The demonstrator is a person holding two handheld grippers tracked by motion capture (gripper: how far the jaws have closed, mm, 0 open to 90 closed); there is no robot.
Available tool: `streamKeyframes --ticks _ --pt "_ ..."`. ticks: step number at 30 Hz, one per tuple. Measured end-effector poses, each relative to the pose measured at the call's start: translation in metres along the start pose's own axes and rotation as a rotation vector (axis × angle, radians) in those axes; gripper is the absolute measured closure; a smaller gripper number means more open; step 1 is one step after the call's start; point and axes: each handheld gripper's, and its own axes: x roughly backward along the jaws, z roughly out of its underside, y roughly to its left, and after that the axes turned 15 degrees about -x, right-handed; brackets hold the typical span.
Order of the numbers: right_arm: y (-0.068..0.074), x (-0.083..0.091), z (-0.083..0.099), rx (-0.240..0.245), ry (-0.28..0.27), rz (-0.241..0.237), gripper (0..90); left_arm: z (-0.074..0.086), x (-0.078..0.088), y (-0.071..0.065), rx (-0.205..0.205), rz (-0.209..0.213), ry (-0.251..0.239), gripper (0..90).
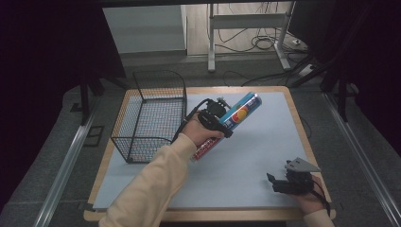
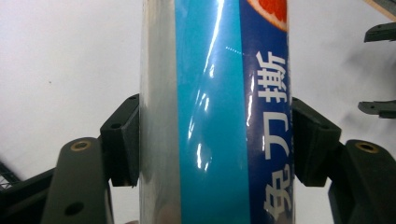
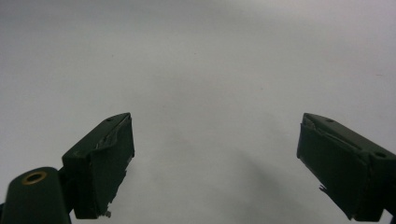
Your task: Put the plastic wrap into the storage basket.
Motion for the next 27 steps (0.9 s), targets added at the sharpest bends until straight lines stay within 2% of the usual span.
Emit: streamKeyframes --ticks 7,18,23,27 --pt "0.000 0.000 0.000 -0.002 0.001 -0.001 11.3 -0.003 0.004 0.003 0.000 -0.005 -0.002 31.8" --pt "-0.001 0.000 0.000 -0.008 0.001 -0.002 11.3 -0.016 0.025 0.013 0.001 -0.032 -0.026 31.8" --pt "-0.001 0.000 0.000 -0.007 0.003 -0.003 11.2 -0.021 0.034 0.023 0.012 -0.045 -0.044 31.8" --pt "-0.002 0.000 0.000 -0.005 -0.003 0.000 11.3 -0.023 0.042 0.037 0.024 -0.056 -0.050 31.8"
